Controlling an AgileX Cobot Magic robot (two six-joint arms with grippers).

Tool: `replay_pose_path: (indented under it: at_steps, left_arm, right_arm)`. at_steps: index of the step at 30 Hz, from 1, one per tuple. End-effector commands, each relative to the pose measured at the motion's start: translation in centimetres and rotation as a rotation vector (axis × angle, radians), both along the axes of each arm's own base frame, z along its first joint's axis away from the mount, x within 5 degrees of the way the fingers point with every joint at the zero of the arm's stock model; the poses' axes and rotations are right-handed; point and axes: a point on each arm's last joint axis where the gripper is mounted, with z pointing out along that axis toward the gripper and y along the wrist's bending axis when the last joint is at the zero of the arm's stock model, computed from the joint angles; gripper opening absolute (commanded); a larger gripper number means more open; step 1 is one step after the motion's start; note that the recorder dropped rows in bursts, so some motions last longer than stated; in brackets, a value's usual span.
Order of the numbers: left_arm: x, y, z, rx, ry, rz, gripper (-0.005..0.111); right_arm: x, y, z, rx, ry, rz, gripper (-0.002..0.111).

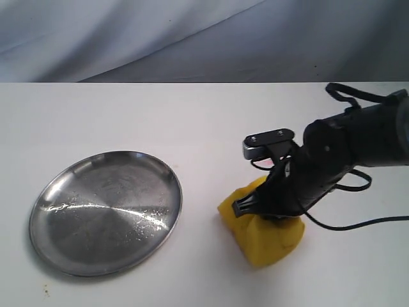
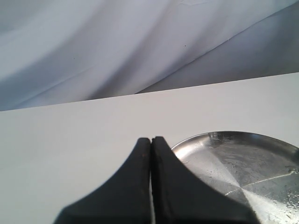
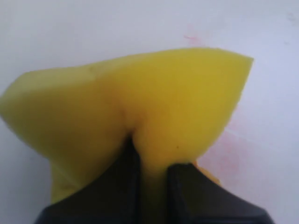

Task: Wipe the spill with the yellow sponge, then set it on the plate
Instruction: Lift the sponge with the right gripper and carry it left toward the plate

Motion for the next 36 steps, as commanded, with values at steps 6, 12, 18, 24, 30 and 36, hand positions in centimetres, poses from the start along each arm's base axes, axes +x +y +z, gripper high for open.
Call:
replay_pose_path:
  at_steps: [6,12,18,24,30,36]
  left_arm:
    - [0.0,0.0,0.2,-0.01,-0.011,0.002,0.0]
    - [0.0,0.0,0.2,-0.01,-0.011,0.002,0.0]
    - [0.0,0.0,0.2,-0.01,-0.011,0.002,0.0]
    - [0.0,0.0,0.2,-0.01,-0.011,0.002,0.0]
    - [0.0,0.0,0.2,-0.01,-0.011,0.002,0.0]
    - [0.0,0.0,0.2,-0.01,-0.011,0.002,0.0]
  right_arm:
    - [7.4,-6.5,-1.0,-0.088,0.029,-0.195,0.0]
    - [13.5,-2.5,-0.6,-0.072,0.053,-0.154,0.0]
    - [10.4,3.5,0.6,-0.071,0.149,0.105,0.0]
    - [7.2,5.8,7.7,-0.021,0.041,0.144,0.0]
    - [3.7,7.5,15.1,0.116,-0.136,0.187,0.0]
    - [0.8,10.8,17.1,0.271,-0.21,0.225,0.0]
